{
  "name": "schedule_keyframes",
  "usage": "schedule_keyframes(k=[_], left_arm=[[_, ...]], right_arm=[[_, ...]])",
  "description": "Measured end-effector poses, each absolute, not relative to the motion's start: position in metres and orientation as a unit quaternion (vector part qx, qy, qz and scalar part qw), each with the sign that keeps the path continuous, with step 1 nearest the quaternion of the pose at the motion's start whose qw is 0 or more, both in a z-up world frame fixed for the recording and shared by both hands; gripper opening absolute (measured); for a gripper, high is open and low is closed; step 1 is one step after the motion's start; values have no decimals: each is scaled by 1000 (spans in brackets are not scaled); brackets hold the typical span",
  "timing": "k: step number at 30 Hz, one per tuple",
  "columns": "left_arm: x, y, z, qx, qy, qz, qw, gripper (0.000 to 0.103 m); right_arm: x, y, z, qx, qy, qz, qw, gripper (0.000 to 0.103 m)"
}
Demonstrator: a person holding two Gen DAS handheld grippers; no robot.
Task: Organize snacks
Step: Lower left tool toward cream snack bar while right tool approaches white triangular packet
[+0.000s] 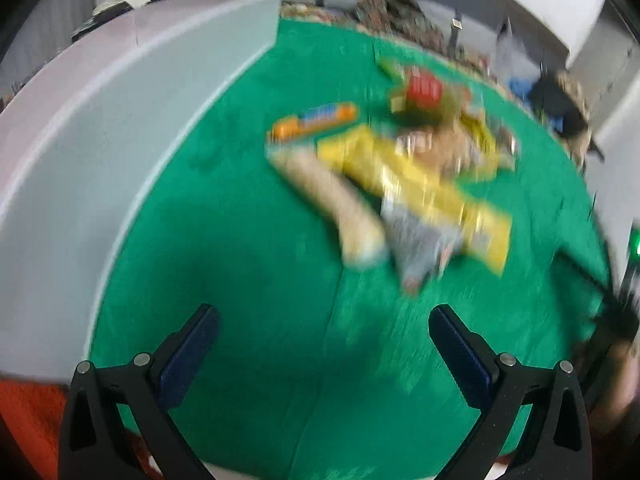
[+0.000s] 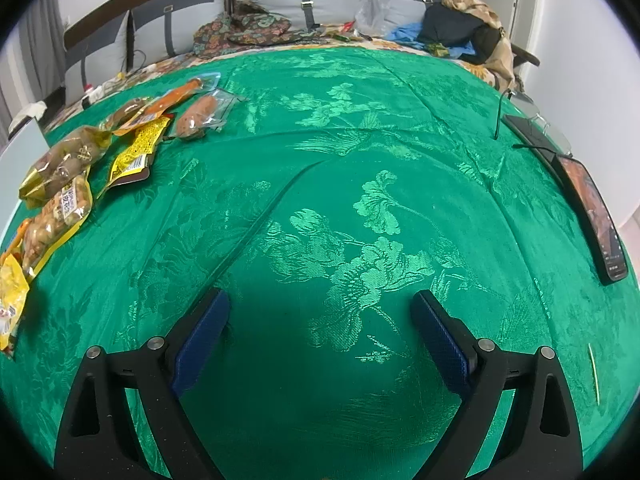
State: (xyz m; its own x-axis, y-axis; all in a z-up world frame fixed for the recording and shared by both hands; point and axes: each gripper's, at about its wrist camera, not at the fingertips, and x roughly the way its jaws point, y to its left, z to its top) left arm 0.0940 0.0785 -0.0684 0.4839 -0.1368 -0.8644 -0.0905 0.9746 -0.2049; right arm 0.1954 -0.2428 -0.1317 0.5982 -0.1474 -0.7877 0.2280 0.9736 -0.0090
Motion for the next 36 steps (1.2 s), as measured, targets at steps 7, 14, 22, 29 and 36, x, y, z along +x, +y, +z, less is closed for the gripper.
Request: schedule_keyframes(k=[7,14,22,29,36], left_arm=[[158,77,-65,-95,509,23,855,103],[169,96,-99,-82,548,63,830,103],[149,117,-99,-58,573,48,816,102],[151,112,-99,-54,573,17,817,102],[179,90,-102,-5,563,5,826,83]], right_arm=[[195,-243,-132,46,436,-105,893,95],[195,-243,-132,46,435,-105,893,95],[195,-243,-132,46,435,-106,893,95],[195,-243,-132,46,435,-106,893,95],[195,-243,-132,46,435,-106,893,95]])
